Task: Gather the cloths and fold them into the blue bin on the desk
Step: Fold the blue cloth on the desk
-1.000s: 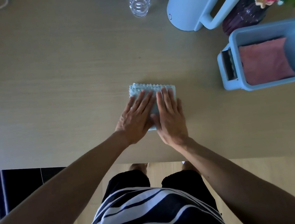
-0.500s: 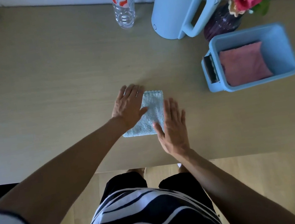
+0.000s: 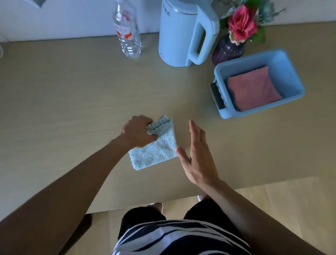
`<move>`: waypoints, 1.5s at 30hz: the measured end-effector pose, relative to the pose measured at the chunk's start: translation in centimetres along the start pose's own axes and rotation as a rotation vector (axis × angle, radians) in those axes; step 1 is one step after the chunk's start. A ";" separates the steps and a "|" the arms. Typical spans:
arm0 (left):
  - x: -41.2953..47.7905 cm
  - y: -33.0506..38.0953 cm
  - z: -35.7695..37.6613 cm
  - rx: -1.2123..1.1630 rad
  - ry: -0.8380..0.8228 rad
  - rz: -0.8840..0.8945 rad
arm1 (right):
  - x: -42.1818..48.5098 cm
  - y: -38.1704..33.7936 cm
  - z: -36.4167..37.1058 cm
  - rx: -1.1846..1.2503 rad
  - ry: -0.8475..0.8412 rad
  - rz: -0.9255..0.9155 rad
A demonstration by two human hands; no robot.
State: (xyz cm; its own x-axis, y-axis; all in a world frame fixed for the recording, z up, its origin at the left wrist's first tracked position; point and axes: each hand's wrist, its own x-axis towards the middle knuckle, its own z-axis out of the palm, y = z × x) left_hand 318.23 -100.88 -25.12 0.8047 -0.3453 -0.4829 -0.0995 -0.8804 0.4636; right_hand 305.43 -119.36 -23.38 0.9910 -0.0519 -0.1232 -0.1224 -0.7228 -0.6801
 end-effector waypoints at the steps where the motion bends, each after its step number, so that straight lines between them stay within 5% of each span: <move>1: -0.4 0.5 -0.6 -0.071 0.031 -0.007 | 0.2 -0.4 -0.9 0.038 -0.005 -0.019; 8: -3.8 8.1 -5.9 -0.761 0.367 0.057 | 2.8 -1.0 -9.4 0.409 0.141 0.049; 11: -4.3 13.5 -6.9 -1.095 0.391 0.108 | 4.6 -0.9 -13.8 0.837 0.073 0.221; 15: -3.1 19.9 -5.9 -1.234 0.386 0.178 | 6.5 1.4 -19.9 1.019 0.081 0.103; 22: 0.3 25.8 -3.0 -1.049 0.466 0.127 | 8.6 6.9 -27.5 0.789 0.152 0.068; 30: 5.0 29.0 -0.2 -0.675 0.640 0.166 | 13.5 12.3 -30.1 0.078 0.058 0.014; 45: 11.3 29.2 5.3 -0.455 0.342 -0.168 | 18.1 15.9 -26.4 -0.492 -0.334 0.076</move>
State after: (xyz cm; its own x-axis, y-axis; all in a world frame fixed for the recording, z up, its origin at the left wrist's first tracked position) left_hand 321.34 -132.22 -20.94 0.9383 -0.0224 -0.3451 0.2455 -0.6597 0.7103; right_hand 322.83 -150.02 -17.33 0.9001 0.0458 -0.4332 -0.0740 -0.9640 -0.2556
